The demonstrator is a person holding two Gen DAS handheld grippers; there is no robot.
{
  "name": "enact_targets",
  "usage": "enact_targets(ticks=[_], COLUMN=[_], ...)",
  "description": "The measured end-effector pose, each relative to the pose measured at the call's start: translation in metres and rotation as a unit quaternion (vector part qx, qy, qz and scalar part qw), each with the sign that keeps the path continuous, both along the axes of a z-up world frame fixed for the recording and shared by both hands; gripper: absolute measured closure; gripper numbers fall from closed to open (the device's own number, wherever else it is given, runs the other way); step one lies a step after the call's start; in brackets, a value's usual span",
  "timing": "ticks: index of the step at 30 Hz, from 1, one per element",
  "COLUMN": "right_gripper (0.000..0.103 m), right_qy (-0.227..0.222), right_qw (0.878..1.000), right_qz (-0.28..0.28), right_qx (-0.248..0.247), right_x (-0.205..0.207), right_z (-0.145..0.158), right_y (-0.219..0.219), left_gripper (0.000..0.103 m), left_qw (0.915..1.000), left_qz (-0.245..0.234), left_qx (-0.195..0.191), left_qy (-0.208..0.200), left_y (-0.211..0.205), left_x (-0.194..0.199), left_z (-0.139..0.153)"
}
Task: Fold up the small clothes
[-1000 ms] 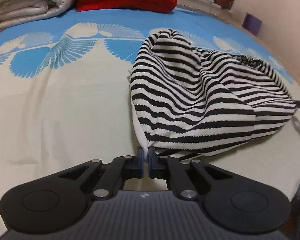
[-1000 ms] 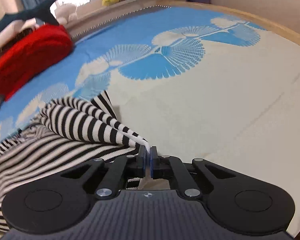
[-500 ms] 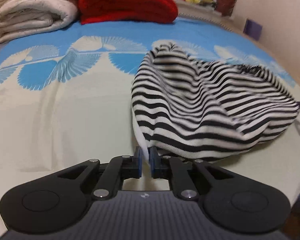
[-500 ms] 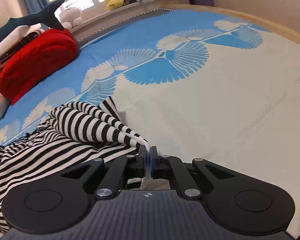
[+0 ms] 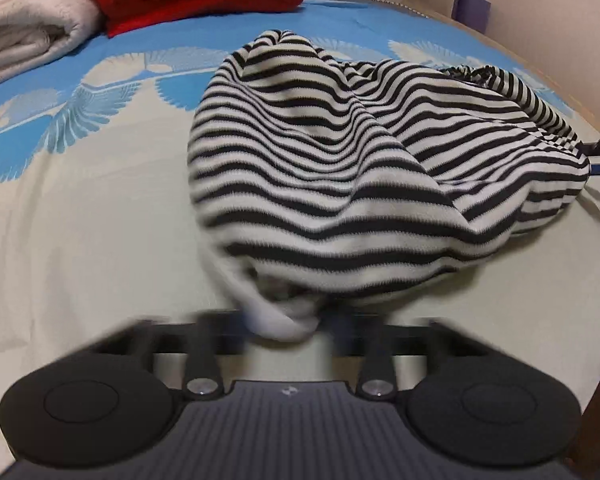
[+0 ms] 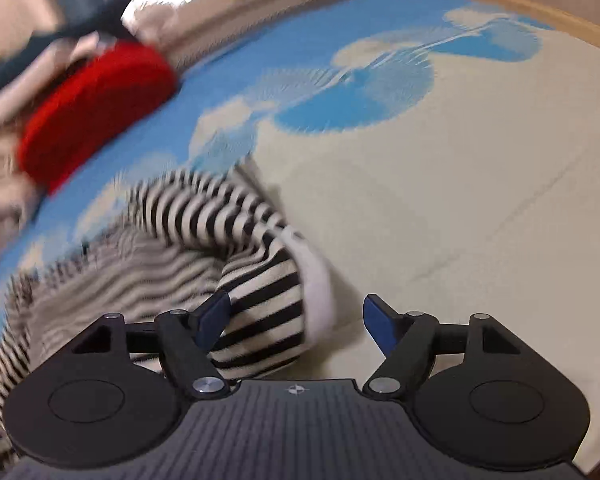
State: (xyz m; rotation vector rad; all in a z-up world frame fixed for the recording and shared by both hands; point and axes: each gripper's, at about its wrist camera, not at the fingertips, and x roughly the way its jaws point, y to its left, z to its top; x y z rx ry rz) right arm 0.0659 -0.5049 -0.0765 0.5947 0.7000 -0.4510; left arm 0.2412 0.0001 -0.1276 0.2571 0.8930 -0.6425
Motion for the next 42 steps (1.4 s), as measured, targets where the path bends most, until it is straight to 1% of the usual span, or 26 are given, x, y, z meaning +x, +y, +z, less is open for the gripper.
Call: enact_targets(ticks=[1,2,5,8,10,11,12,13,14,15,16,17,18,21,24,27,29,31,32,33,34,35,36,37,40,42], right_gripper=[0.088,0.093,0.095,0.095,0.095,0.095,0.095,0.094,0.092,0.082,0.056,0.043,0.032,0.034,0.035,0.035,0.035,0.043,0.049,0.064,0.078,0.087,0.101,0.101,0.101,0.101], right_qy=[0.004,0.007,-0.016,-0.054,-0.041,-0.015,0.016,0.033,0.035,0.044,0.058,0.071,0.067,-0.004,-0.071,-0.078,-0.039,0.023,0.054,0.073,0.085,0.089,0.079,0.055,-0.032,-0.074], right_qw=[1.0,1.0,1.0,0.998,0.998,0.999,0.999,0.998,0.998,0.998,0.998,0.997,0.998,0.997,0.986,0.965,0.942,0.91,0.881,0.854,0.835,0.833,0.848,0.871,0.936,0.974], right_qz=[0.01,0.014,0.005,0.033,0.045,0.045,0.032,0.026,0.033,0.037,0.026,0.003,-0.009,-0.035,0.04,0.145,0.219,0.269,0.301,0.32,0.336,0.344,0.344,0.34,0.281,0.186], right_qx=[-0.005,0.004,0.0,0.001,-0.016,-0.016,0.014,0.048,0.048,0.039,0.028,0.009,-0.007,-0.074,-0.148,-0.202,-0.253,-0.314,-0.361,-0.403,-0.427,-0.424,-0.396,-0.351,-0.21,-0.107], right_x=[0.006,0.009,-0.004,-0.039,-0.06,-0.068,-0.07,-0.068,-0.064,-0.059,-0.056,-0.056,-0.059,-0.07,-0.046,0.007,0.046,0.078,0.086,0.09,0.095,0.097,0.099,0.105,0.104,0.112], right_z=[-0.003,-0.004,0.016,0.043,0.039,0.027,0.014,0.005,0.002,0.0,-0.002,-0.001,0.004,0.035,0.069,0.082,0.073,0.053,0.041,0.032,0.027,0.027,0.033,0.044,0.076,0.078], right_y=[0.002,0.002,0.004,0.013,0.022,0.022,0.017,0.008,0.004,0.001,-0.002,-0.003,-0.002,0.014,0.044,0.075,0.093,0.109,0.121,0.132,0.136,0.136,0.132,0.124,0.081,0.035], left_gripper=[0.089,0.091,0.093,0.093,0.093,0.093,0.093,0.091,0.086,0.08,0.064,0.044,0.039,0.037,0.032,0.021,0.019,0.02,0.024,0.028,0.038,0.06,0.082,0.1,0.101,0.101], left_qw=[0.9997,0.9993,0.9993,0.9994,0.9999,0.9998,0.9991,0.9983,0.9983,0.9983,0.998,0.9974,0.9965,0.9944,0.9908,0.9863,0.9879,0.9921,0.994,0.9955,0.9964,0.9969,0.9973,0.9976,0.9954,0.9894], left_qz=[0.017,0.032,0.034,0.034,0.011,0.009,0.014,0.02,0.025,0.03,0.042,0.061,0.077,0.093,0.078,0.052,0.03,0.014,0.008,0.0,-0.009,-0.017,-0.03,-0.041,-0.019,0.032], left_qx=[-0.012,-0.016,-0.002,-0.007,0.005,0.013,0.02,0.03,0.035,0.039,0.043,0.039,0.028,-0.017,-0.057,-0.084,-0.078,-0.058,-0.049,-0.04,-0.038,-0.043,-0.048,-0.05,-0.093,-0.14], left_qy=[0.012,0.014,-0.013,-0.003,0.001,0.014,0.034,0.045,0.04,0.031,0.018,-0.002,-0.017,-0.046,-0.095,-0.131,-0.13,-0.11,-0.097,-0.086,-0.075,-0.063,-0.046,-0.025,-0.007,0.019], left_y=[0.003,0.005,0.01,0.02,0.025,0.028,0.031,0.032,0.031,0.029,0.029,0.032,0.037,0.051,0.04,0.009,-0.015,-0.036,-0.045,-0.054,-0.059,-0.062,-0.063,-0.067,-0.061,-0.047], left_x=[0.003,0.003,-0.01,-0.036,-0.058,-0.064,-0.066,-0.065,-0.062,-0.058,-0.055,-0.051,-0.049,-0.048,-0.032,-0.003,0.019,0.048,0.06,0.069,0.081,0.086,0.09,0.097,0.109,0.128], left_z=[0.003,0.008,0.03,0.044,0.042,0.033,0.02,0.01,0.006,0.011,0.017,0.026,0.037,0.068,0.102,0.117,0.112,0.091,0.08,0.07,0.058,0.049,0.042,0.037,0.042,0.041])
